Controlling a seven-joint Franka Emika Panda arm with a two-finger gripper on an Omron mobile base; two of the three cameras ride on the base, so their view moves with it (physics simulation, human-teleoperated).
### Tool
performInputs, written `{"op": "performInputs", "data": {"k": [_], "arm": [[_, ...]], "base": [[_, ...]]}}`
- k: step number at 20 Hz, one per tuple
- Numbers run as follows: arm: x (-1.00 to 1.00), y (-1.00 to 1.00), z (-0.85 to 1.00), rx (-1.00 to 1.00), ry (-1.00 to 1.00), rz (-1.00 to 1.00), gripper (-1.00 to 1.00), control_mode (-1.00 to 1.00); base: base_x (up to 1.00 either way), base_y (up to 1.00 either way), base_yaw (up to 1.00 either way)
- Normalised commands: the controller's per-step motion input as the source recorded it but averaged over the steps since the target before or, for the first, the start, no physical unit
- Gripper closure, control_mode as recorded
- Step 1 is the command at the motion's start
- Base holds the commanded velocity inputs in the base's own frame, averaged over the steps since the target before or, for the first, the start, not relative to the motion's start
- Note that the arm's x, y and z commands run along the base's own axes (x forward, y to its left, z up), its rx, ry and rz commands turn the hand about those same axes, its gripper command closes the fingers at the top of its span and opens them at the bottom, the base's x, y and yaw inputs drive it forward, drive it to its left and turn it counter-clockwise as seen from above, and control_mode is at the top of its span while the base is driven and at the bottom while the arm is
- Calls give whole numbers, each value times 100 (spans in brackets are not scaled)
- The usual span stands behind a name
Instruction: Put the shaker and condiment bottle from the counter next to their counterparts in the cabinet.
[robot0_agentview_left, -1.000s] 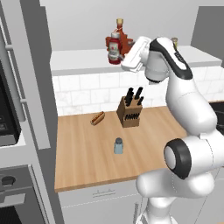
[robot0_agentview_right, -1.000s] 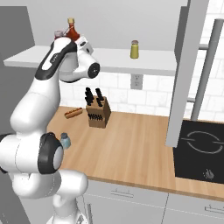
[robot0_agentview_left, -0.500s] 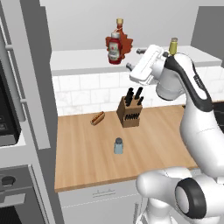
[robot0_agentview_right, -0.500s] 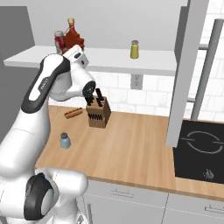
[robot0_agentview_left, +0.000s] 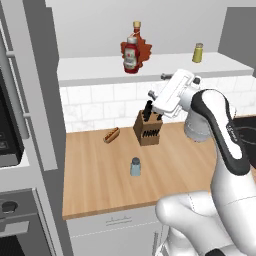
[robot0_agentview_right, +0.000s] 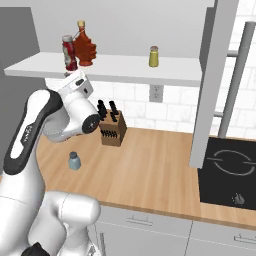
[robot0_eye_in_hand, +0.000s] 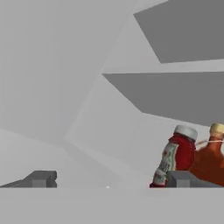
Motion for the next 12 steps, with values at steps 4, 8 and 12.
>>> {"op": "performInputs", "data": {"k": [4,8,12], "arm": [[-61,0,-21,0,15,0,-100,-100],[-64,-1,-24,0,13,0,-100,-100],[-32,-20,-40,0,10,2,-100,-100]], "base": [[0,0,0],[0,0,0],[0,0,0]]}}
